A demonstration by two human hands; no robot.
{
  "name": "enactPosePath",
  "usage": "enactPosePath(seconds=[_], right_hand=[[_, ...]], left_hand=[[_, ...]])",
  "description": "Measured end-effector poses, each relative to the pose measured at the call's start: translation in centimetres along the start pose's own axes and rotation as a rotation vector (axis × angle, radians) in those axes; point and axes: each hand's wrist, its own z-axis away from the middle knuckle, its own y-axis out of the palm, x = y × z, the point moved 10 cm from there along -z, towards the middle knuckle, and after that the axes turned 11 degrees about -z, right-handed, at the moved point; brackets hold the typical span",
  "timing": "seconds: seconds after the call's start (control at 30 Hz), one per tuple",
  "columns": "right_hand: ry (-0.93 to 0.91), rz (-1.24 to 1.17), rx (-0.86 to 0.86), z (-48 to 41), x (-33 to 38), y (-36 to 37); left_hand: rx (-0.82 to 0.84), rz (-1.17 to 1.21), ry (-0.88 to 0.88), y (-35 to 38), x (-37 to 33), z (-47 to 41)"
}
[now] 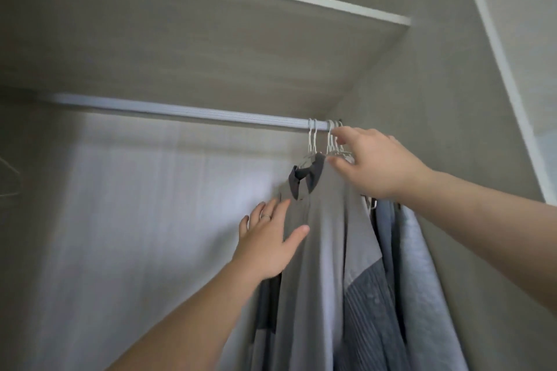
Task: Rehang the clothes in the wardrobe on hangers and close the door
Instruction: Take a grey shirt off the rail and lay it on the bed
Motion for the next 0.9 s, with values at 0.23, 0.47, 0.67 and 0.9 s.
enactPosePath(seconds=[0.23, 0.47, 0.67, 0.9], right_hand=[[0.227, 0.146, 0.069, -1.7, -2.2, 3.0], [0.339, 0.266, 0.125, -4.3, -3.4, 6.0], [0.432, 0.384, 0.107, -5.7, -3.4, 7.7], [0.399, 0.42, 0.036, -6.3, -2.9, 8.5]], left_hand=[[0.102, 0.24, -0.022, 5.0, -0.3, -5.1], [0.234, 0.739, -0.065, 9.1, -1.0, -6.7], [0.241, 0.816, -0.031, 10.2, -2.2, -7.2], [0.203, 0.865, -0.038, 10.5, -2.3, -7.6]])
